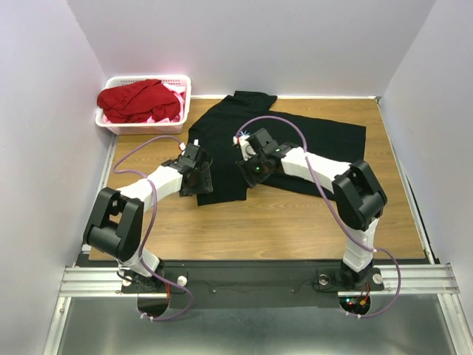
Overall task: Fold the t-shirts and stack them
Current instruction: Fold the tshirt
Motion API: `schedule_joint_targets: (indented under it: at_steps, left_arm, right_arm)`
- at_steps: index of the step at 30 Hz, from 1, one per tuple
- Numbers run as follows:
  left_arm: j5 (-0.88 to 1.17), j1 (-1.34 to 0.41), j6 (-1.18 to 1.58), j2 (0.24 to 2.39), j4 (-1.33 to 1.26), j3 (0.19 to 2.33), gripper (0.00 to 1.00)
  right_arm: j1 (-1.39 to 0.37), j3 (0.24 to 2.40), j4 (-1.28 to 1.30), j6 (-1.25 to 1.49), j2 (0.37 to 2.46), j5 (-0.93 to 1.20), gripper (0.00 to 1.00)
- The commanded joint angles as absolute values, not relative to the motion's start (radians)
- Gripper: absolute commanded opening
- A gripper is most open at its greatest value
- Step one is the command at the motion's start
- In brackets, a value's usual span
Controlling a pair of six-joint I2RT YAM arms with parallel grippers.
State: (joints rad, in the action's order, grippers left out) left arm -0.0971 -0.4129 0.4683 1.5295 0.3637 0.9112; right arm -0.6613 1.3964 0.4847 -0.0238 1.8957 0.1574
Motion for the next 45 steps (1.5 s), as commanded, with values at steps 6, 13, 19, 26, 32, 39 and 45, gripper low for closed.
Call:
schedule_joint_targets:
  at_steps: [6,13,19,26,32,39,45]
  left_arm:
    - [-0.144,-0.443,0.522,1.586,0.319,0.907,0.71]
    - [-0.13,-0.472,0.526,1.624,0.313,0.887,0.66]
    - [-0.13,-0.477,0.529,1.646,0.307,0.876,0.48]
    - [-0.11,-0.482,0.522,1.667,0.287,0.868,0.08]
    - [-0.199,-0.479,0.497,1.621,0.346,0.969,0.0]
    - [-0.302,-0.434,0.405,1.669,0.4,1.273,0.0]
    - [-0.333,-0.428,0.307,1.811,0.39,1.541,0.0]
  right_arm:
    - [-0.727,1.425,0.423,-0.052,1.945,0.196,0.57]
    - [-0.752,1.385,0.411,-0.048,1.959,0.207,0.54]
    - [-0.773,1.365,0.408,-0.037,1.98,0.216,0.51]
    - [-0.782,1.319,0.396,-0.017,2.002,0.189,0.3]
    - [-0.784,1.345,0.396,-0.009,1.973,0.118,0.01]
    - [-0.766,1.456,0.403,0.028,1.956,-0.026,0.01]
    - [-0.692,1.529,0.41,0.074,1.953,-0.044,0.01]
